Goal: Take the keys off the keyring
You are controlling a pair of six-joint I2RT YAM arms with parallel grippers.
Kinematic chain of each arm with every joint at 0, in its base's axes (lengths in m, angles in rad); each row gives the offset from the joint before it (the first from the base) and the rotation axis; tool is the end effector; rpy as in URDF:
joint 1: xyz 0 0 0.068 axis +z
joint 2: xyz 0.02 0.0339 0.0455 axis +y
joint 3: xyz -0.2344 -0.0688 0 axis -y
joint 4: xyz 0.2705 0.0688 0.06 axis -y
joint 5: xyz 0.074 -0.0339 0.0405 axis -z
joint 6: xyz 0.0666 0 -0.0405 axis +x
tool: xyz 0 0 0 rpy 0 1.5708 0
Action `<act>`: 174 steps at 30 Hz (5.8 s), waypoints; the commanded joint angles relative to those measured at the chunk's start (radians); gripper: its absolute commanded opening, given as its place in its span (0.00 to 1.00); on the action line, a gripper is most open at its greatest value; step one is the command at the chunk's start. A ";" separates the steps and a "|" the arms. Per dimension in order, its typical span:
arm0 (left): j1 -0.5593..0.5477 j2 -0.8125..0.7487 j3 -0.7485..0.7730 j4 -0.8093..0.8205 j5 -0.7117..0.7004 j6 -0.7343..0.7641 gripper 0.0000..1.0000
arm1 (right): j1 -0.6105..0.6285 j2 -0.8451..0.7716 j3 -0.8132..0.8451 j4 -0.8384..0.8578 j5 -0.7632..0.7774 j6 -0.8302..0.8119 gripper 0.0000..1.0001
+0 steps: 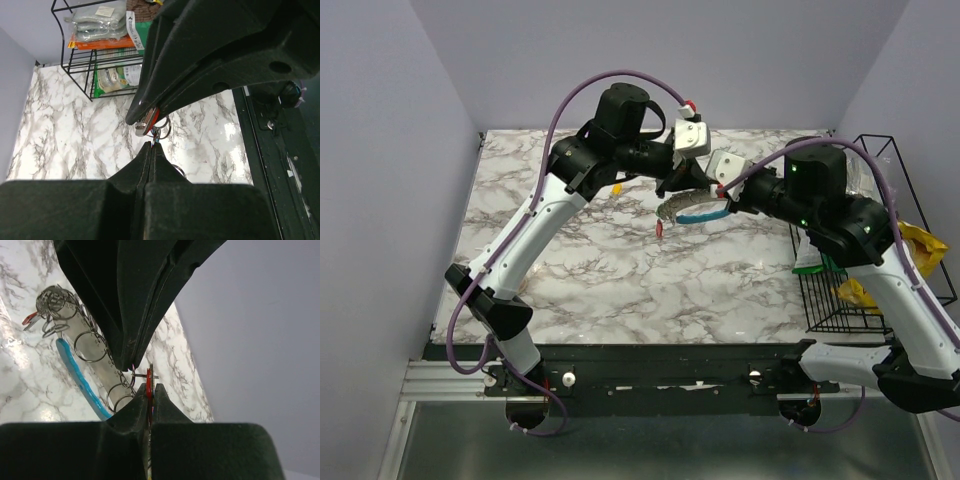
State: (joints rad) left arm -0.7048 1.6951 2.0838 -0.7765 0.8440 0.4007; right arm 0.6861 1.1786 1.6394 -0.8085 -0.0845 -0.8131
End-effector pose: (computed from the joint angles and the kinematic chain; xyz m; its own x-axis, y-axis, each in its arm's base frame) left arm 0.2619 -0.2881 0.4594 0.1082 0.2482 -0.9626 0.9940 -0.0422 0.1009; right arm 0.2115 0.1805 0.4563 0.3220 -0.6719 -0.6670 -0.6675 0.3385 -0.6632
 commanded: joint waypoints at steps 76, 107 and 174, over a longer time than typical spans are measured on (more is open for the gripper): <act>-0.010 -0.044 -0.021 0.189 -0.533 -0.359 0.00 | -0.037 -0.099 0.011 -0.074 0.173 -0.098 0.01; -0.010 -0.061 -0.080 0.195 -0.046 -0.339 0.26 | -0.043 -0.011 0.158 -0.037 0.097 -0.028 0.01; -0.028 0.034 0.001 0.217 0.398 -0.267 0.38 | -0.043 -0.023 0.272 -0.322 -0.311 -0.118 0.01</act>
State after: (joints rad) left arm -0.7193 1.7206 2.0823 -0.5884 1.1774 0.1688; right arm 0.6460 1.1656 1.8889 -1.1481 -0.3798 -0.9192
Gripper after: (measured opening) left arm 0.386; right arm 0.077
